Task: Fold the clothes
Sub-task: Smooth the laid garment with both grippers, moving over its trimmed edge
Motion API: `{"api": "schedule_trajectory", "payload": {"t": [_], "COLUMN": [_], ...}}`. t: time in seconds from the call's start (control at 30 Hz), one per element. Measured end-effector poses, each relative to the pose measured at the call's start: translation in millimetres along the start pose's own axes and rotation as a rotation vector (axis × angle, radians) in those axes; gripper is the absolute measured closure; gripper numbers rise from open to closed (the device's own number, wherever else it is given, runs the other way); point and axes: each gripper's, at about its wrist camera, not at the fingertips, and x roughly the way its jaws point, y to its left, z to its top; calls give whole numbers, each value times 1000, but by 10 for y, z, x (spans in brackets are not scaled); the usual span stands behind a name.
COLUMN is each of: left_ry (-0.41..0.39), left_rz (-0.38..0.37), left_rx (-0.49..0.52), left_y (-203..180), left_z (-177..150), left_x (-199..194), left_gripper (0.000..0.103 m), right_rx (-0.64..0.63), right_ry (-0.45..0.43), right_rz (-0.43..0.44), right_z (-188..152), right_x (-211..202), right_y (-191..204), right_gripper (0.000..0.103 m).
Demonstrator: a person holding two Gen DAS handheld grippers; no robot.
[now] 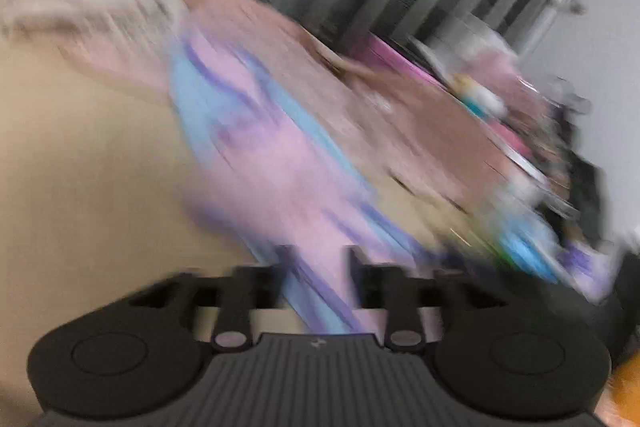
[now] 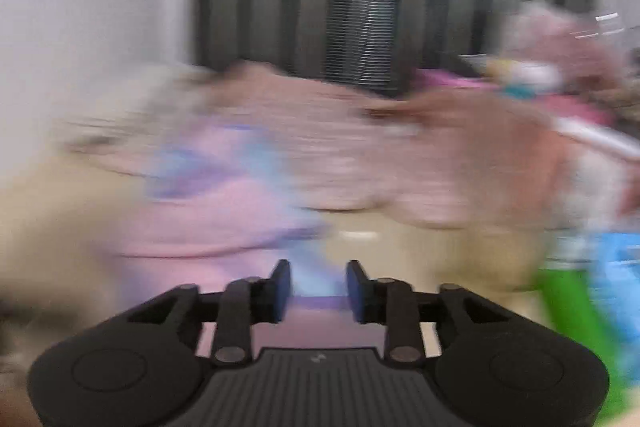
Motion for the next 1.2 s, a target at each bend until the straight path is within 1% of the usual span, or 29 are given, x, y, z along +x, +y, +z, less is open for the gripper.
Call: {"api": "schedule_trajectory", "payload": {"t": [0.03, 0.07, 0.17, 0.23, 0.3, 0.33, 0.37, 0.4, 0.43, 0.5, 0.57, 0.63, 0.7, 0.83, 0.9, 0.93, 1.0, 1.03, 1.07, 1.13, 1.2], "left_ry": [-29, -17, 16, 39, 61, 69, 78, 94, 108, 89, 62, 44, 31, -5, 8, 8, -38, -61, -83, -87, -89], "left_rz": [49, 78, 164, 222, 279, 309, 338, 346, 354, 340, 369, 382, 338, 253, 206, 192, 233, 253, 273, 292, 308], "left_rx": [13, 21, 46, 62, 79, 95, 110, 104, 98, 42, 34, -20, -113, -257, -249, -244, -254, -260, -262, -160, -60], "left_y": [67, 76, 101, 118, 133, 114, 98, 131, 166, 321, 478, 671, 787, 734, 567, 501, 590, 635, 678, 701, 725], "left_z": [181, 281, 581, 781, 975, 957, 938, 914, 889, 819, 722, 595, 354, -358, -670, -800, -806, -810, -808, -667, -527], "left_x": [44, 194, 644, 943, 1240, 1334, 1426, 1465, 1499, 1380, 1148, 807, 374, -513, -735, -832, -915, -957, -994, -925, -853], "left_gripper": [54, 54, 54, 55, 56, 63, 85, 98, 101, 102, 102, 102, 102, 102, 101, 99, 90, 80, 70, 67, 60], "right_rx": [0, -4, -25, -4, -21, -34, -48, -61, -74, -96, -84, -48, -23, -2, -5, -6, -14, -17, -20, -25, -30], "right_ry": [18, 38, 76, 95, 107, 113, 118, 123, 129, 139, 144, 147, 150, 167, 182, 189, 197, 184, 163, 122, 80], "right_rz": [66, 104, 91, 105, 102, 98, 95, 91, 87, 75, 33, -11, -44, -87, -121, -150, -198, -176, -134, -51, 32], "right_z": [-26, -59, -145, -197, -232, -247, -263, -279, -294, -315, -309, -298, -283, -247, -217, -199, -162, -122, -72, 27, 127], "right_x": [24, 72, 199, 231, 211, 196, 181, 167, 152, 121, 94, 78, 67, 92, 121, 134, 150, 127, 91, 21, -50], "right_y": [72, 152, 313, 323, 316, 312, 309, 306, 303, 274, 165, 19, -105, -268, -304, -317, -324, -280, -210, -70, 69], "right_gripper": [69, 70, 71, 71, 71, 71, 71, 72, 72, 72, 70, 70, 70, 70, 67, 62, 61, 61, 61, 61, 61]}}
